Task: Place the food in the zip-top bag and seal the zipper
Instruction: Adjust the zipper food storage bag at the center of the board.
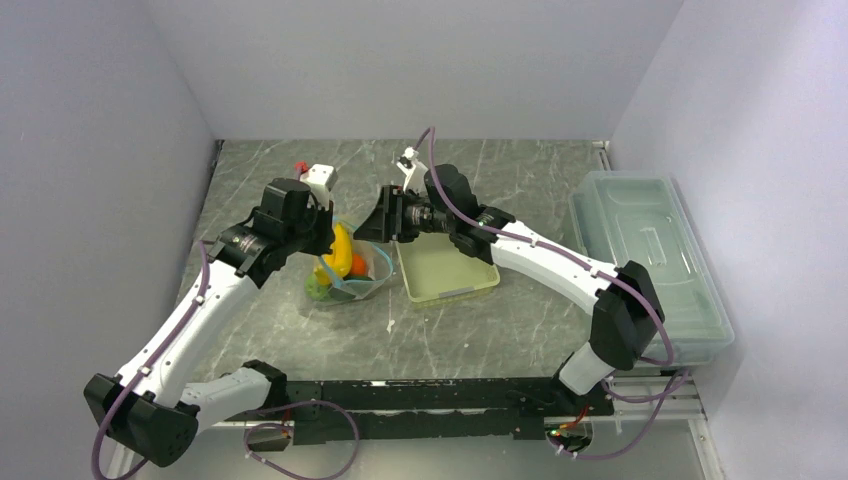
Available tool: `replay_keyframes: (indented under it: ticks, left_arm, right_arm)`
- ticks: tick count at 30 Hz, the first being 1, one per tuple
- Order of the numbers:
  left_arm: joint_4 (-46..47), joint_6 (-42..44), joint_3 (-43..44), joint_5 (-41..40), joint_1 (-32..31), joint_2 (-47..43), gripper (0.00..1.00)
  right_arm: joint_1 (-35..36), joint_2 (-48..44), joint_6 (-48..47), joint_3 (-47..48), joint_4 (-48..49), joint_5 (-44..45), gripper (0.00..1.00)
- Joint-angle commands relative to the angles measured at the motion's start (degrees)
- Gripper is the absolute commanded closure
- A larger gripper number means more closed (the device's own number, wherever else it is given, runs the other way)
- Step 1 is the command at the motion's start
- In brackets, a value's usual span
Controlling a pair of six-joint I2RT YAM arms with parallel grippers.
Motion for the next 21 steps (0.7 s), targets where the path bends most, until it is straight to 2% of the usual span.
replay_keyframes:
  ticks: [1,9,21]
  left_arm:
    - [1.33,0.6,0.55,-0.34,-0.17,-1.0,1.0]
    - [1.79,0.31,0.43,-0.31,-0.17,-1.45,1.0]
    - [1.88,-0.08,0.42,0.02,-0.17,-1.14,1.0]
  right_arm:
    - [-0.09,-2.61,-7.73,1.49,-7.17,5.94,0.39]
    - [0.8,-2.69,-11.44,1.54,-15.19,14.2,0.42]
    - [4.91,-0.34,-11.36,1.21,-17.78,18.15,0.43]
